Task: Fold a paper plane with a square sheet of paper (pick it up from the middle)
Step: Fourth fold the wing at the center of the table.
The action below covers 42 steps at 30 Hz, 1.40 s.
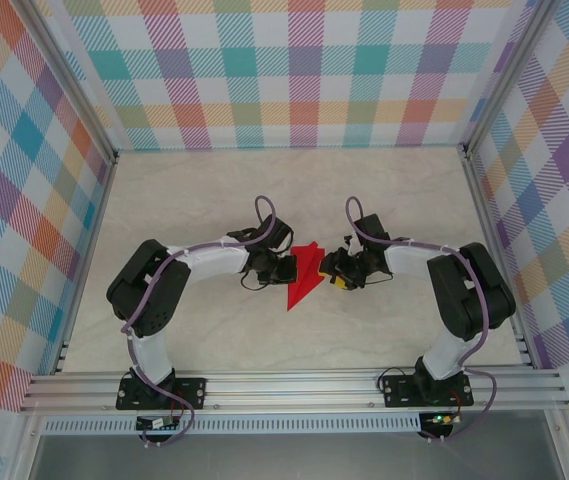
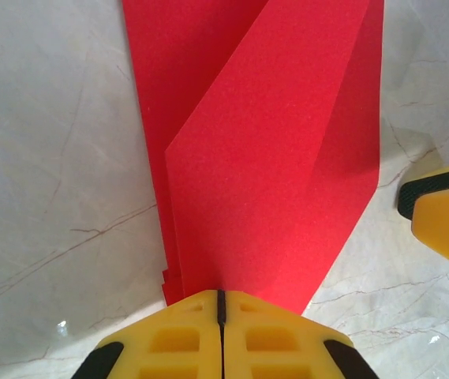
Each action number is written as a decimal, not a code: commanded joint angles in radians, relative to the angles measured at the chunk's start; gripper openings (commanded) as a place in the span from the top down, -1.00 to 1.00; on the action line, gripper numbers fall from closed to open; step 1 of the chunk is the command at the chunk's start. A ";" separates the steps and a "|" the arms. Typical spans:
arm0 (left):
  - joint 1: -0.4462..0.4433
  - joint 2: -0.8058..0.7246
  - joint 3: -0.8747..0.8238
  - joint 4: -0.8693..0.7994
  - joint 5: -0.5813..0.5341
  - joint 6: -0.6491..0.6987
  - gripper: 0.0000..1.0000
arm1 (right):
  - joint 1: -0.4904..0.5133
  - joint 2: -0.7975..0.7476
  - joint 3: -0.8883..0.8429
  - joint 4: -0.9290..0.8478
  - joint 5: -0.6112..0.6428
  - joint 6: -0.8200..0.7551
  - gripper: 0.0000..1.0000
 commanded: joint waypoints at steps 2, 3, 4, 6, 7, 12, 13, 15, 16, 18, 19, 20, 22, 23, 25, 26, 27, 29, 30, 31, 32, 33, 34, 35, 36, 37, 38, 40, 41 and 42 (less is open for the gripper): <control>0.011 0.020 0.023 -0.030 -0.014 0.018 0.88 | 0.027 0.005 0.029 0.012 -0.018 0.006 0.08; 0.011 0.023 0.023 -0.027 -0.011 0.018 0.88 | 0.029 0.001 0.032 0.006 -0.014 0.008 0.07; 0.011 0.027 0.024 -0.024 -0.007 0.018 0.87 | 0.029 -0.002 0.038 -0.009 -0.005 0.004 0.07; 0.012 0.034 0.026 -0.029 -0.012 0.017 0.88 | 0.028 -0.002 0.046 -0.024 0.016 -0.004 0.07; 0.011 0.037 0.026 -0.027 -0.012 0.017 0.87 | 0.028 0.000 0.046 -0.025 0.025 -0.004 0.06; 0.011 0.054 0.025 -0.024 -0.006 0.017 0.88 | 0.028 0.032 0.058 -0.012 0.030 0.012 0.07; 0.011 0.056 0.024 -0.027 -0.008 0.017 0.88 | 0.028 0.034 0.059 -0.012 0.038 0.017 0.07; 0.012 0.060 0.022 -0.027 -0.011 0.019 0.88 | 0.028 0.035 0.058 -0.009 0.059 0.031 0.07; 0.011 0.061 0.021 -0.027 -0.012 0.019 0.88 | 0.028 0.038 0.061 -0.013 0.068 0.035 0.07; 0.011 0.069 0.022 -0.025 -0.006 0.019 0.88 | 0.028 0.046 0.057 0.006 0.063 0.047 0.07; 0.011 0.071 0.022 -0.024 -0.004 0.019 0.88 | 0.028 0.050 0.056 0.016 0.052 0.049 0.08; 0.011 0.074 0.020 -0.024 -0.003 0.018 0.88 | 0.030 0.054 0.053 0.033 0.037 0.051 0.08; 0.011 0.077 0.019 -0.021 0.001 0.020 0.88 | 0.032 0.060 0.047 0.065 0.008 0.056 0.09; 0.011 0.077 0.017 -0.019 0.002 0.020 0.87 | 0.033 0.063 0.046 0.074 -0.008 0.058 0.10; 0.011 0.079 0.013 -0.018 0.003 0.018 0.88 | 0.034 0.071 0.048 0.084 -0.021 0.063 0.12; 0.011 0.079 0.013 -0.017 0.004 0.019 0.88 | 0.034 0.073 0.049 0.084 -0.020 0.064 0.12; 0.011 0.080 0.013 -0.015 0.003 0.018 0.88 | 0.034 0.075 0.052 0.083 -0.020 0.064 0.12; 0.011 0.081 0.010 -0.014 0.007 0.017 0.88 | 0.036 0.079 0.053 0.088 -0.024 0.068 0.12; 0.011 0.080 0.008 -0.012 0.007 0.017 0.88 | 0.038 0.081 0.053 0.087 -0.024 0.068 0.12; 0.011 0.080 0.007 -0.011 0.007 0.016 0.88 | 0.039 0.080 0.055 0.089 -0.026 0.068 0.12; 0.011 0.080 0.006 -0.010 0.008 0.016 0.88 | 0.040 0.079 0.055 0.091 -0.028 0.068 0.12; 0.011 0.081 0.005 -0.009 0.009 0.016 0.88 | 0.042 0.077 0.056 0.090 -0.029 0.068 0.12; 0.011 0.082 0.006 -0.008 0.010 0.016 0.88 | 0.043 0.075 0.056 0.092 -0.031 0.069 0.12; 0.011 0.082 0.003 -0.006 0.011 0.016 0.88 | 0.045 0.073 0.057 0.094 -0.034 0.068 0.12; 0.011 0.082 0.003 -0.006 0.011 0.017 0.88 | 0.046 0.072 0.060 0.093 -0.034 0.068 0.13; 0.011 0.082 0.003 -0.006 0.011 0.016 0.89 | 0.046 0.071 0.061 0.092 -0.033 0.068 0.13; 0.011 0.082 0.003 -0.006 0.012 0.015 0.89 | 0.048 0.070 0.064 0.091 -0.034 0.068 0.13; 0.011 0.084 0.006 -0.004 0.017 0.015 0.89 | 0.048 0.070 0.069 0.082 -0.028 0.065 0.12; 0.011 0.083 0.005 -0.004 0.017 0.014 0.88 | 0.049 0.068 0.071 0.080 -0.025 0.066 0.12; 0.011 0.084 0.005 -0.003 0.019 0.015 0.89 | 0.050 0.065 0.070 0.080 -0.023 0.066 0.13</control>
